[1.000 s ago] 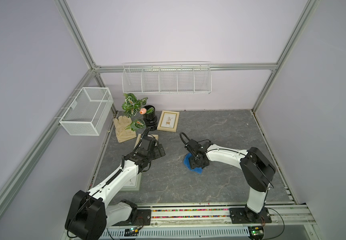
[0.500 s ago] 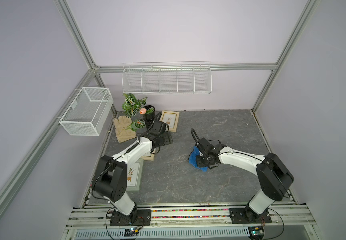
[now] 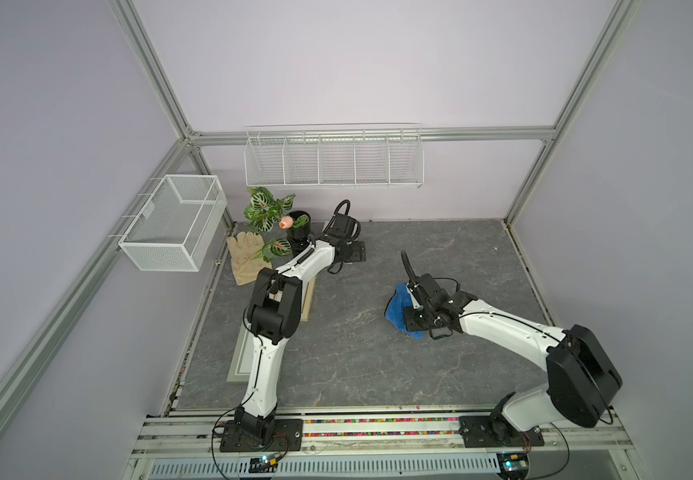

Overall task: Wipe the picture frame with a cloth
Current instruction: Pick up the cleaning item at the center of the board, then move the picture frame to the center of the board.

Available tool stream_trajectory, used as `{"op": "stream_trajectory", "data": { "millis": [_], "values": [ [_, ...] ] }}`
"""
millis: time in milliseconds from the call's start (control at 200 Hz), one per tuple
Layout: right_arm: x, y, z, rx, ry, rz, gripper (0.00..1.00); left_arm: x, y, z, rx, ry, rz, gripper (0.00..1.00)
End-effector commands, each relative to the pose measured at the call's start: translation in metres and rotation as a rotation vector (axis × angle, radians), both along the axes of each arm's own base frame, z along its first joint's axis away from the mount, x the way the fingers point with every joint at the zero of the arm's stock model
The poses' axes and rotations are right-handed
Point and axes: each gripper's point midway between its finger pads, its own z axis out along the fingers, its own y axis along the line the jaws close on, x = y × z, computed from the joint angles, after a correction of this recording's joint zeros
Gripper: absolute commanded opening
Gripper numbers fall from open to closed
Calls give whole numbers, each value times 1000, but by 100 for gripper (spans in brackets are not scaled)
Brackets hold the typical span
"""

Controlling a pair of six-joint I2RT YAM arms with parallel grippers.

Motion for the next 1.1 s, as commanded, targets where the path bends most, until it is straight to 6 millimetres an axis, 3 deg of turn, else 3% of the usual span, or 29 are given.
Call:
{"op": "stream_trajectory", "data": {
  "millis": [0,125,150,280,540,810,1095],
  "values": [
    [-3,1,4,39,-18,13,13,6,-5,-7,48,14,-59,85],
    [-1,1,8,52,-32,10,14,17,-10,-20,68,33,-56,81],
    [-7,-3,-2,38,-11,11,14,19,-11,-22,68,35,-55,81],
    [-12,-5,-10,46,9,11,14,25,-16,-33,67,48,-62,80],
    [-15,-10,-14,33,18,0,14,24,-17,-46,66,77,-55,75],
    [-5,-30,-10,-50,4,-72,14,-1,-32,-57,17,131,-73,67],
    [7,-45,0,-67,-26,-114,15,-59,-72,-51,2,165,-78,64]
  ]
}}
